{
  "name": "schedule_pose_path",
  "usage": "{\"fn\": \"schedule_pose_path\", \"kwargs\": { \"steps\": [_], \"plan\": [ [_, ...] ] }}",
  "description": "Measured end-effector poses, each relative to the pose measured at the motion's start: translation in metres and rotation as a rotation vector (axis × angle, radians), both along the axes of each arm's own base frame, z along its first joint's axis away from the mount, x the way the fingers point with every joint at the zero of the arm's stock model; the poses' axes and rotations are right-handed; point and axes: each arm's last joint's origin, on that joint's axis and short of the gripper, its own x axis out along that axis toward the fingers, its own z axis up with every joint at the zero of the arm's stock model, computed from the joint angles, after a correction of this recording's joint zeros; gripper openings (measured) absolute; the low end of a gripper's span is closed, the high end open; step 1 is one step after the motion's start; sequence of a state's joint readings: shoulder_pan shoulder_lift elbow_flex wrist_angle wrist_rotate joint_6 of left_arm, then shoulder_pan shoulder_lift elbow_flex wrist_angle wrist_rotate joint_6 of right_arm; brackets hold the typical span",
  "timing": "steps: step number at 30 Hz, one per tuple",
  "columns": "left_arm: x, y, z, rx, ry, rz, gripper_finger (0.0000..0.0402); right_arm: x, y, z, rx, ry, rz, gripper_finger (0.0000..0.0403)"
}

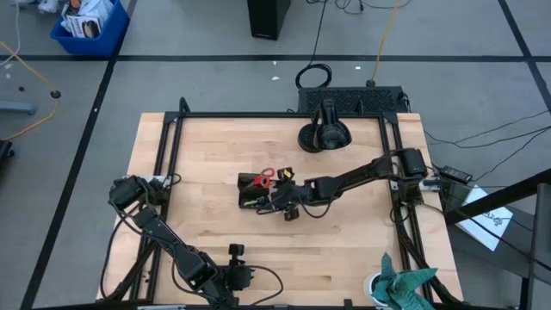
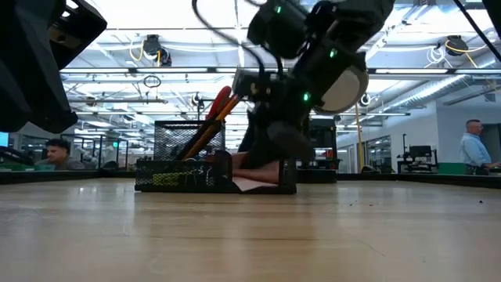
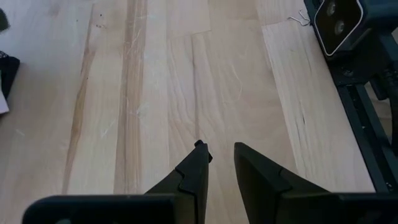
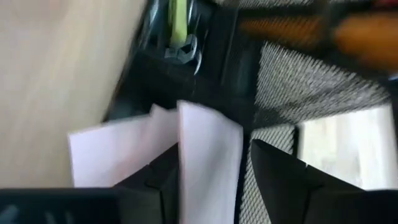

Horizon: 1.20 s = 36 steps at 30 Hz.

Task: Pick and place office supplies into organizer
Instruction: Put the pink sticky notes into the black desk organizer, then return to Home Position

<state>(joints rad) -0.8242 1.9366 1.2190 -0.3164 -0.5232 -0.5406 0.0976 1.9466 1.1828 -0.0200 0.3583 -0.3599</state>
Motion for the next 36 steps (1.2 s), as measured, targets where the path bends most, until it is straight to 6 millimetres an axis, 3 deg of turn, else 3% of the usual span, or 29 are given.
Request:
{"fn": "schedule_pose_path", "kwargs": {
  "steps": [9,18,21,27,36],
  "plan": [
    [0.000,0.000,0.000,-0.009,-0.003,0.007,0.0085,-0.007,0.015,0.031,0.026,-0.077,0.023,0.0164],
    [0.000,0.000,0.000,-0.015,-0.004,0.011,0.0085,-0.012,0.032,0.044,0.073,-0.124,0.024,0.0155],
    [0.000,0.000,0.000,-0.015,-0.004,0.011,0.0085,-0.015,0.030,0.039,0.087,-0.076,0.006,0.0122],
    [0.000,0.000,0.000,-0.015,-0.004,0.011,0.0085,-0.017,0.024,0.032,0.104,-0.012,0.010,0.0010],
    [0.000,0.000,0.000,-0.017,-0.005,0.012,0.0085,-0.022,0.012,0.019,0.137,-0.027,-0.005,0.0002]
  ]
}}
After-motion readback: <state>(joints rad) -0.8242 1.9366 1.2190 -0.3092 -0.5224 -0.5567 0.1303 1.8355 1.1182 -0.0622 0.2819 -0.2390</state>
